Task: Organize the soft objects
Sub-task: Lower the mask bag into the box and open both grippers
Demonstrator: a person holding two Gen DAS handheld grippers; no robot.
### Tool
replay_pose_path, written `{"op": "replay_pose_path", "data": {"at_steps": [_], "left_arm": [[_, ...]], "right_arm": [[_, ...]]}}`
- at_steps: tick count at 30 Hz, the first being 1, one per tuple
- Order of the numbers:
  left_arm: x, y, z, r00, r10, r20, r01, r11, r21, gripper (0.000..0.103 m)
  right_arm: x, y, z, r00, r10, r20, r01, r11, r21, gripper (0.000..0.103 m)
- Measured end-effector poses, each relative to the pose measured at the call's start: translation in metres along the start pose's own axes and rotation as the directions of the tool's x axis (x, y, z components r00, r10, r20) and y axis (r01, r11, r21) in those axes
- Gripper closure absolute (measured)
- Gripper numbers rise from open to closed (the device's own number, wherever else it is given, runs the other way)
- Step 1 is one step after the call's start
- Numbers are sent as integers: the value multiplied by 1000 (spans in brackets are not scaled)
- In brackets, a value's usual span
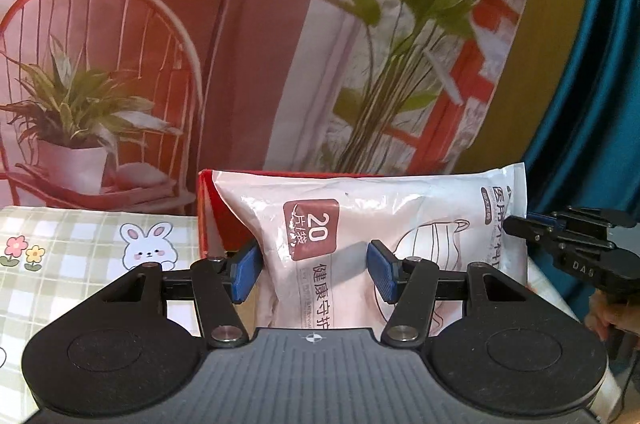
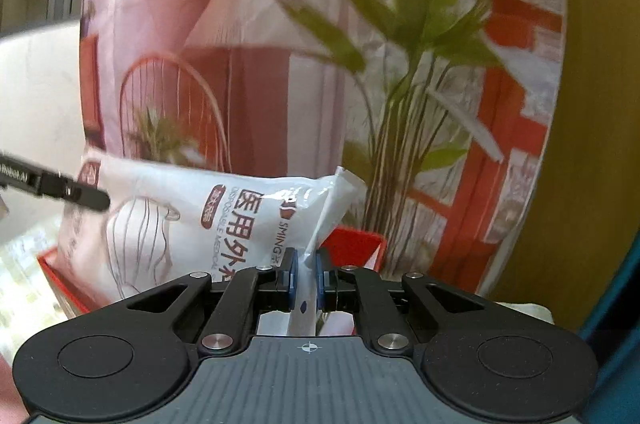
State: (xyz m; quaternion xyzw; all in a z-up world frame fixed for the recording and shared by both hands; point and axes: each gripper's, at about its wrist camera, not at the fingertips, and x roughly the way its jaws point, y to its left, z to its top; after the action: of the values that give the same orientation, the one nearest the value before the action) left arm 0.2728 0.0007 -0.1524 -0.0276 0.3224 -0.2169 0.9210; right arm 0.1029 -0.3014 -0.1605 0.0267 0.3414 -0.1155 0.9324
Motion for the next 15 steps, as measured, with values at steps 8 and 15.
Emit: {"op": "replay_pose_path", "data": {"at_steps": [8,15], "left_arm": [[23,2,2,998,46,-50,-44,998,34,37],[10,6,13,998,60,-8,-59,997,58,45]], "right_arm": [[43,-2,-14,988,-61,-145,66,997,35,88],[40,-4,-7,988,-63,-142,72,996,58,79]]}}
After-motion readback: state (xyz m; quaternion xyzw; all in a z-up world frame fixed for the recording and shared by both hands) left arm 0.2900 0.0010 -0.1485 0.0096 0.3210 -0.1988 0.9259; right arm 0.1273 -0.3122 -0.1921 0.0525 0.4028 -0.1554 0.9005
